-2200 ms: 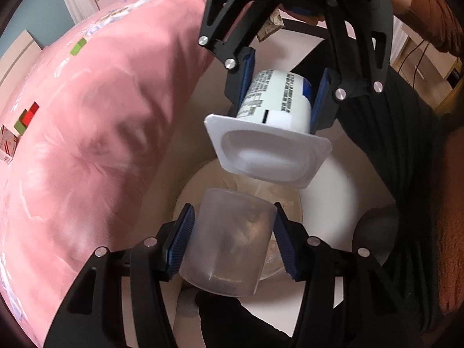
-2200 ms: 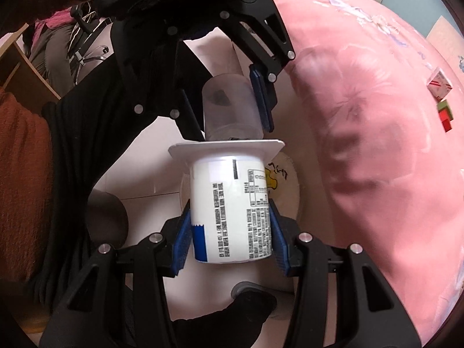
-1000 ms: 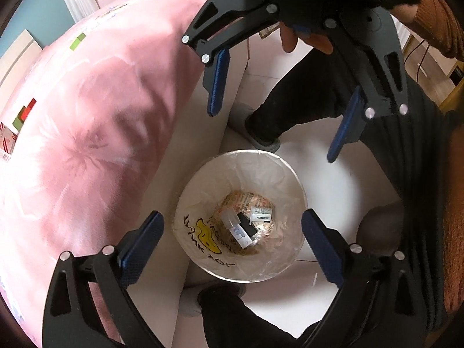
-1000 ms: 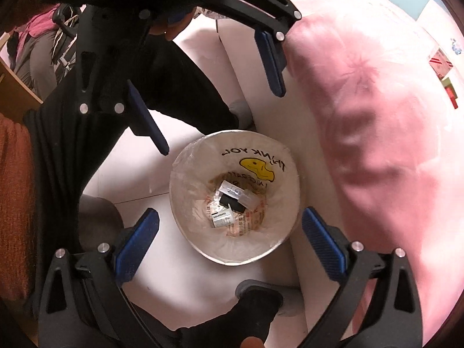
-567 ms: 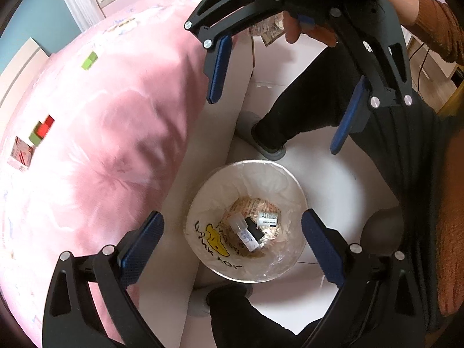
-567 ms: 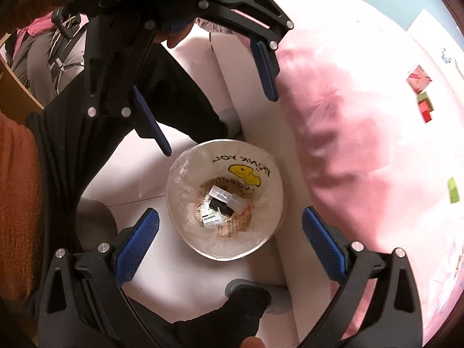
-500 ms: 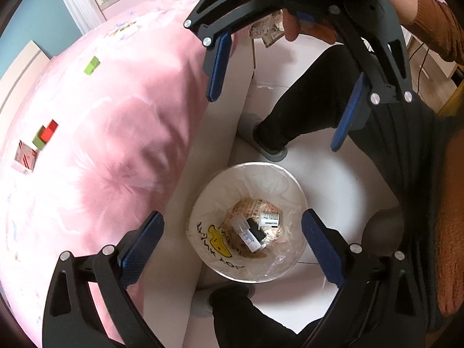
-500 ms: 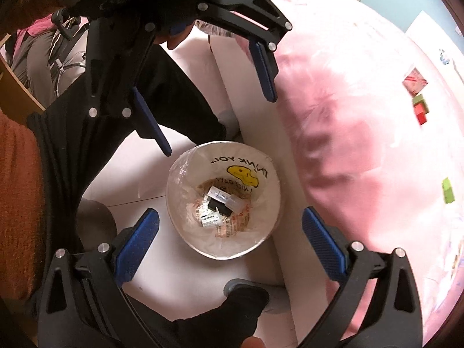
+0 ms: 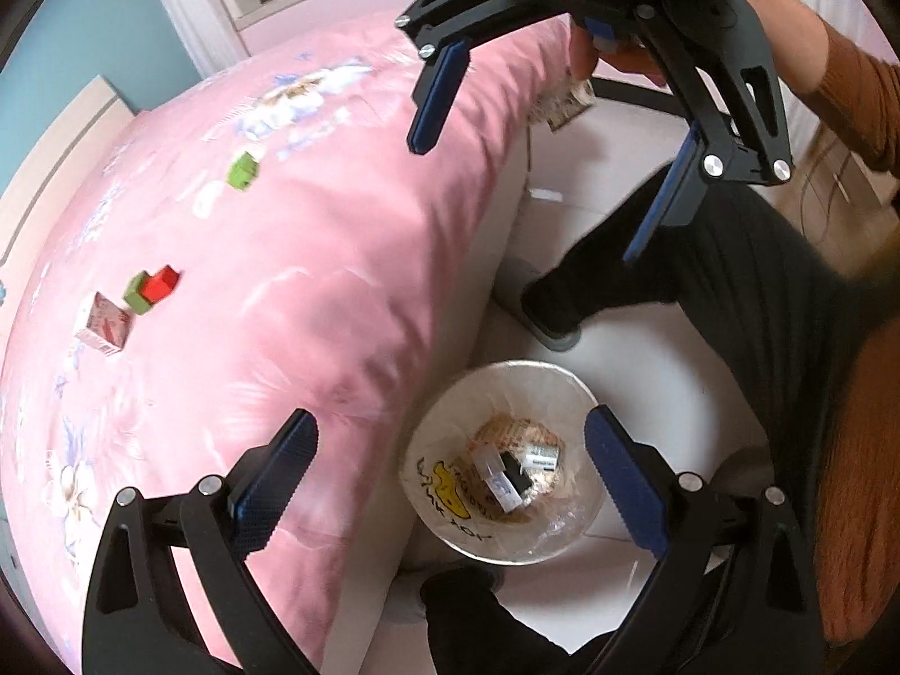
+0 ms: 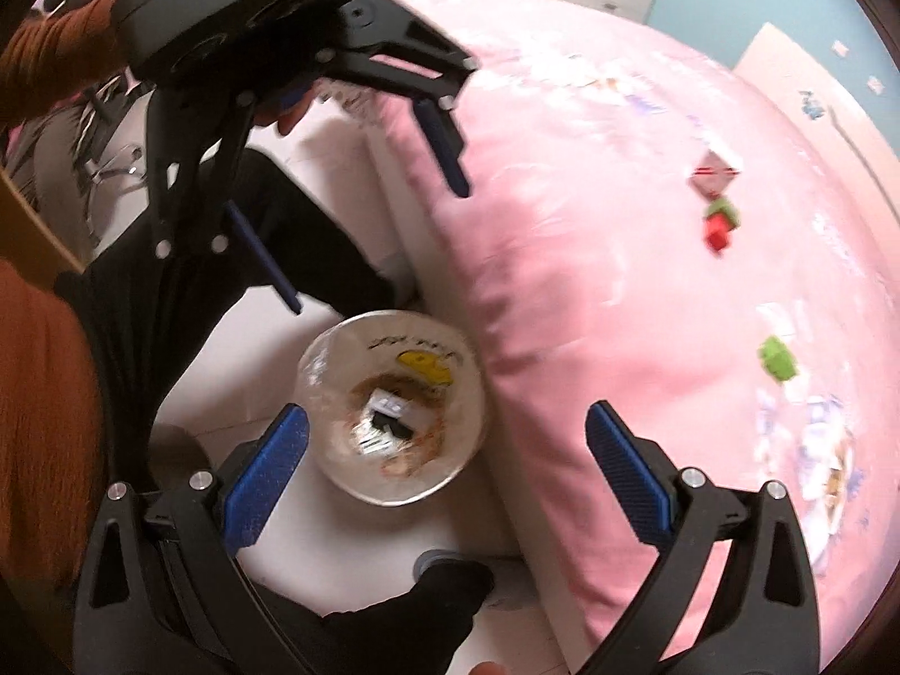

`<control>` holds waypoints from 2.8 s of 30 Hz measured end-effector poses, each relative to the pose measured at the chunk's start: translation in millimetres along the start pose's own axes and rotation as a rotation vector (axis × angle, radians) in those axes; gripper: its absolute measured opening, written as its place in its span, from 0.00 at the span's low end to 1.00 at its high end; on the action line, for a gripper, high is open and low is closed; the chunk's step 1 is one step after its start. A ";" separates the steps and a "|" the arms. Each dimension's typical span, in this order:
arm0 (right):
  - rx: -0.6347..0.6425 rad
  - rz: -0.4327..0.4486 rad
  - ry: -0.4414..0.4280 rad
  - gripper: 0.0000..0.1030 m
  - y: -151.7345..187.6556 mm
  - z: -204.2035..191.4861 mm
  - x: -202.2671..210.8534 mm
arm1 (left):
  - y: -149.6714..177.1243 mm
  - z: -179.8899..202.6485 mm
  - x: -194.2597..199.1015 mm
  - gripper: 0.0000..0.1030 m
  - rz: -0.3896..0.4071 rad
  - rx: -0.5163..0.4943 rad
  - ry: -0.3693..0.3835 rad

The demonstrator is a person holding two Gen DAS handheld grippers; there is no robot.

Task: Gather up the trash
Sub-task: 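Move both open tools back over the bedspread toward the remaining items, then close the left tool on the white medicine box while the right tool grasps the green Lego brick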

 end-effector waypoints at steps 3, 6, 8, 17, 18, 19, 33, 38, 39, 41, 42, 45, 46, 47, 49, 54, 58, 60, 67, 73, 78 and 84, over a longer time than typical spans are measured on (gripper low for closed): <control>-0.006 0.017 0.019 0.93 -4.2 9.4 13.4 | -7.3 -13.3 3.4 0.94 0.012 0.038 -0.024; -0.016 0.034 0.047 0.93 -8.3 19.4 23.5 | -12.0 -28.9 5.4 0.94 0.020 0.083 -0.061; -0.023 0.041 0.057 0.93 -10.6 25.9 29.8 | -13.6 -38.7 6.1 0.94 0.026 0.113 -0.074; -0.067 0.036 0.062 0.94 -17.4 68.7 50.9 | -24.0 -91.9 12.5 0.94 0.026 0.171 -0.117; -0.073 0.031 0.067 0.94 -18.0 75.5 52.9 | -24.3 -99.1 12.6 0.95 0.024 0.175 -0.118; -0.078 0.029 0.070 0.93 -18.6 81.4 54.8 | -25.2 -104.7 13.1 0.95 0.026 0.180 -0.119; -0.176 0.016 0.098 0.93 -13.7 157.2 55.4 | -21.1 -200.1 -23.4 0.95 -0.037 0.228 -0.139; -0.219 0.002 0.106 0.93 -6.6 186.7 42.3 | -18.9 -231.8 -48.5 0.94 -0.049 0.262 -0.128; -0.231 0.000 0.105 0.93 -4.9 193.4 38.6 | -17.7 -237.4 -54.0 0.94 -0.052 0.265 -0.122; -0.251 -0.007 0.108 0.93 -2.5 205.9 31.5 | -16.0 -245.9 -63.4 0.94 -0.060 0.263 -0.120; -0.261 -0.010 0.108 0.93 -1.5 211.9 27.8 | -14.6 -250.9 -68.8 0.94 -0.069 0.259 -0.117; -0.283 -0.018 0.100 0.93 0.2 227.0 18.1 | -12.2 -263.1 -80.6 0.94 -0.078 0.258 -0.113; -0.288 -0.021 0.099 0.93 0.3 231.1 15.4 | -11.6 -269.8 -86.5 0.94 -0.081 0.262 -0.114; -0.292 -0.023 0.096 0.93 0.5 235.4 12.3 | -10.8 -274.2 -89.9 0.94 -0.081 0.267 -0.112; -0.292 -0.026 0.098 0.93 0.4 241.9 8.2 | -10.2 -284.5 -100.3 0.94 -0.086 0.279 -0.110; -0.295 -0.033 0.106 0.93 -0.3 256.6 0.8 | -10.3 -305.5 -123.5 0.94 -0.094 0.304 -0.104; -0.298 -0.041 0.103 0.93 -2.4 266.2 -3.7 | -11.0 -315.5 -140.6 0.94 -0.108 0.297 -0.095; -0.309 -0.040 0.102 0.93 -3.5 272.8 -6.0 | -11.0 -321.2 -151.0 0.95 -0.124 0.302 -0.088; -0.334 -0.032 0.087 0.93 -3.7 286.0 -15.4 | -18.1 -325.6 -170.1 0.94 -0.118 0.287 -0.051; -0.357 -0.026 0.068 0.93 0.0 296.0 -23.7 | -23.0 -327.1 -181.4 0.94 -0.116 0.272 -0.031; -0.363 -0.023 0.056 0.93 1.6 300.7 -30.1 | -24.3 -329.6 -187.8 0.94 -0.110 0.270 -0.016; -0.351 -0.020 0.043 0.80 -3.1 301.8 -34.1 | -25.7 -329.4 -191.0 0.77 -0.103 0.260 0.001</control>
Point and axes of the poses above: each gripper's, at about its wrist camera, not at the fingertips, and x roughly against the way its jaws point, z to its right, y to its underside, the point moved 5 cm from there along -x, roughly the way its jaws point, and after that the axes turned 12 degrees about -y, right-handed, at the moved point
